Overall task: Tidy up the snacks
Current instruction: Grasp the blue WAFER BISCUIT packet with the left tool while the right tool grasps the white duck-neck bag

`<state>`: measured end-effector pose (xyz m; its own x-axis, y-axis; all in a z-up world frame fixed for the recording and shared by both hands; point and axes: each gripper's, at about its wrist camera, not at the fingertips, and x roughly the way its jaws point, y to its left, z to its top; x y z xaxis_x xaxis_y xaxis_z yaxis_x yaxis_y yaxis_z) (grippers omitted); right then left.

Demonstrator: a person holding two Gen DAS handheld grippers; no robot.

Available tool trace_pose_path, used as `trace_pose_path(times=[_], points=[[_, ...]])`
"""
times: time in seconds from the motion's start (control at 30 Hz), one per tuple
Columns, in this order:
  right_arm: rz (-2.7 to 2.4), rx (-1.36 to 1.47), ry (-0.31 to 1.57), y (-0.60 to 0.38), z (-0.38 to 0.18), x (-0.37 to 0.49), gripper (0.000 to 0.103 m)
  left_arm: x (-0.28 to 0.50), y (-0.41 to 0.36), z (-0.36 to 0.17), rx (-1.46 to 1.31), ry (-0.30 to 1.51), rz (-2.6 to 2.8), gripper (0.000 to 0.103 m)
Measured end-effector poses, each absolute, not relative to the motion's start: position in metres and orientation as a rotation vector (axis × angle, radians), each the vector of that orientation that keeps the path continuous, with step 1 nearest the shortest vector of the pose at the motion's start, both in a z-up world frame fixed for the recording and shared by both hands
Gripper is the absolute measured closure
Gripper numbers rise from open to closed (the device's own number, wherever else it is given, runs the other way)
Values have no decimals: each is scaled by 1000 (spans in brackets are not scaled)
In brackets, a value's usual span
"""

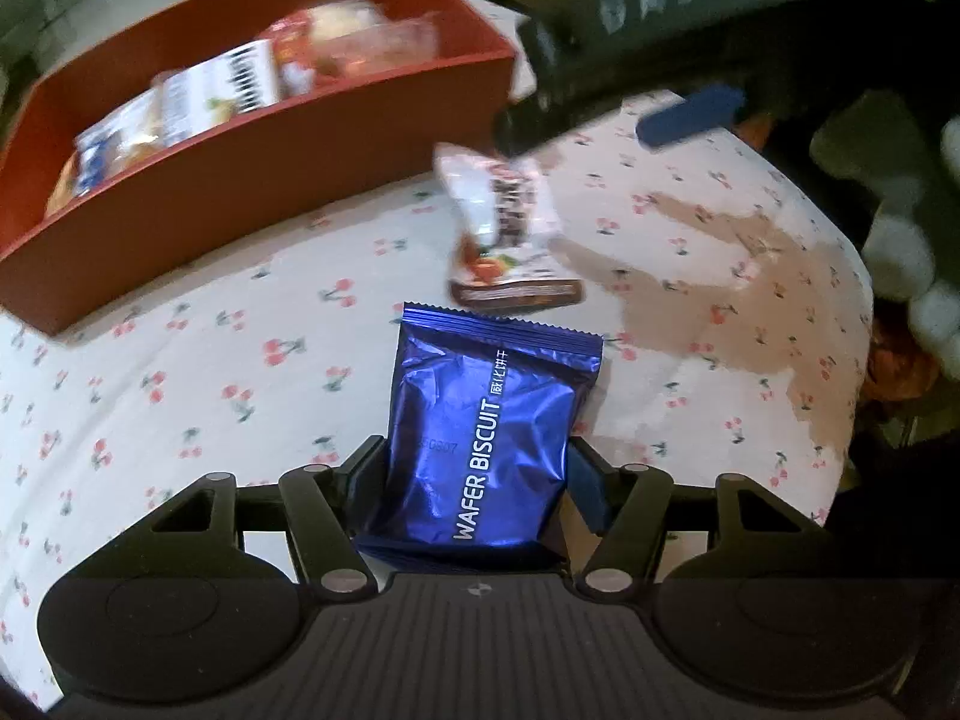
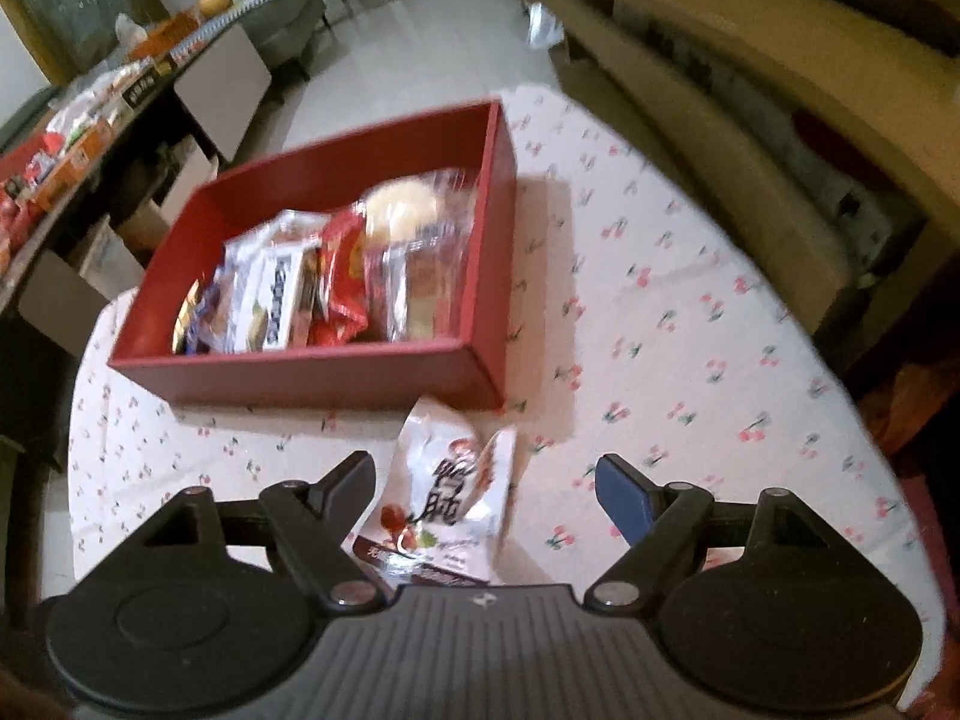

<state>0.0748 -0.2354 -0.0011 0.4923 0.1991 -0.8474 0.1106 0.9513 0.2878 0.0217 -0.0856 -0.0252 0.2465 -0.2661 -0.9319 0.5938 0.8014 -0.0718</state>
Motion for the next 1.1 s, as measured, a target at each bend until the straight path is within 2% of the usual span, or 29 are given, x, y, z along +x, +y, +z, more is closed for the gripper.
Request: trace_pose_path(times=[0.47, 0.67, 0.77, 0.97, 1.0, 1.07, 1.1], points=[[-22, 273, 1125, -198, -38, 105, 20, 35, -71, -32, 274, 1191, -527, 33], [-8, 274, 1146, -195, -40, 105, 12, 34, -80, -40, 324, 1166, -506, 31], [11, 324, 1179, -201, -42, 105, 1, 32, -78, -38, 347, 1156, -493, 28], [28, 309, 1191, -197, -44, 105, 0, 32, -84, -43, 374, 1156, -485, 19], [23, 313, 1190, -198, -43, 105, 2, 33, -85, -43, 374, 1157, -484, 18], [6, 302, 1184, -198, -41, 104, 13, 35, -84, -44, 363, 1161, -484, 19], [-1, 292, 1176, -199, -39, 102, 24, 35, -84, -43, 358, 1161, -480, 22]])
